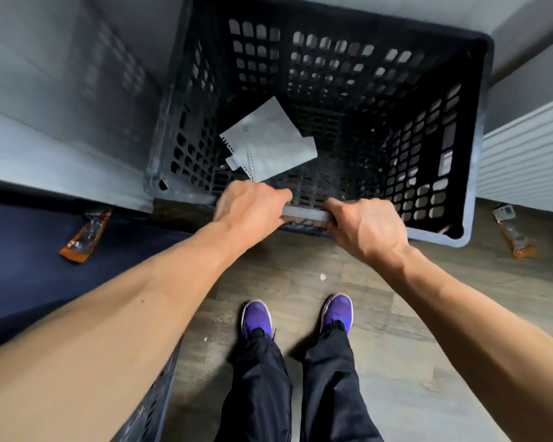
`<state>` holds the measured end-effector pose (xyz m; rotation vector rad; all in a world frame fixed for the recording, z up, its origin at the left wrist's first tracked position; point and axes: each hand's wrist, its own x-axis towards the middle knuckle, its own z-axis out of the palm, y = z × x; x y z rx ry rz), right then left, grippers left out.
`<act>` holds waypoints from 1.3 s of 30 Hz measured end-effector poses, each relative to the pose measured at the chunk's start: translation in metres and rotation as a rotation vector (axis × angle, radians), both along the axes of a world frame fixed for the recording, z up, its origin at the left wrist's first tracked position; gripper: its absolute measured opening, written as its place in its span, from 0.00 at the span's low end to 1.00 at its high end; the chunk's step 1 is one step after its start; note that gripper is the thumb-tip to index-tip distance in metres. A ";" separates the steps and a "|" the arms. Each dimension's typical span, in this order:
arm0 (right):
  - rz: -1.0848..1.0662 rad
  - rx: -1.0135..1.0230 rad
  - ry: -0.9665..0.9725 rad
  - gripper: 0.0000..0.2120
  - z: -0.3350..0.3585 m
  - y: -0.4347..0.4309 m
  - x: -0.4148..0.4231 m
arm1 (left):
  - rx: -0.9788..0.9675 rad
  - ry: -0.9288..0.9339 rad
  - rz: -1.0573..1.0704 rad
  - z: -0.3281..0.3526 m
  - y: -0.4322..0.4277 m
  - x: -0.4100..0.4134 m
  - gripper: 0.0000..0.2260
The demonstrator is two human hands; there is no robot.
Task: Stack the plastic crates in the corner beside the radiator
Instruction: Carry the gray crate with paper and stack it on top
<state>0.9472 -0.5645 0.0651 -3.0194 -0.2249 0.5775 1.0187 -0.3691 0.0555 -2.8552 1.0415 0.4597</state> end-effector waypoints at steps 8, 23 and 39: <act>-0.026 -0.026 0.000 0.14 -0.006 0.002 -0.003 | 0.011 0.073 0.011 0.008 -0.002 -0.003 0.12; -0.099 0.019 0.024 0.15 0.000 0.005 0.005 | -0.014 0.125 0.061 0.005 -0.001 0.002 0.14; -0.168 0.201 -0.131 0.23 0.011 -0.013 -0.052 | -0.156 0.072 0.109 0.020 -0.038 -0.062 0.25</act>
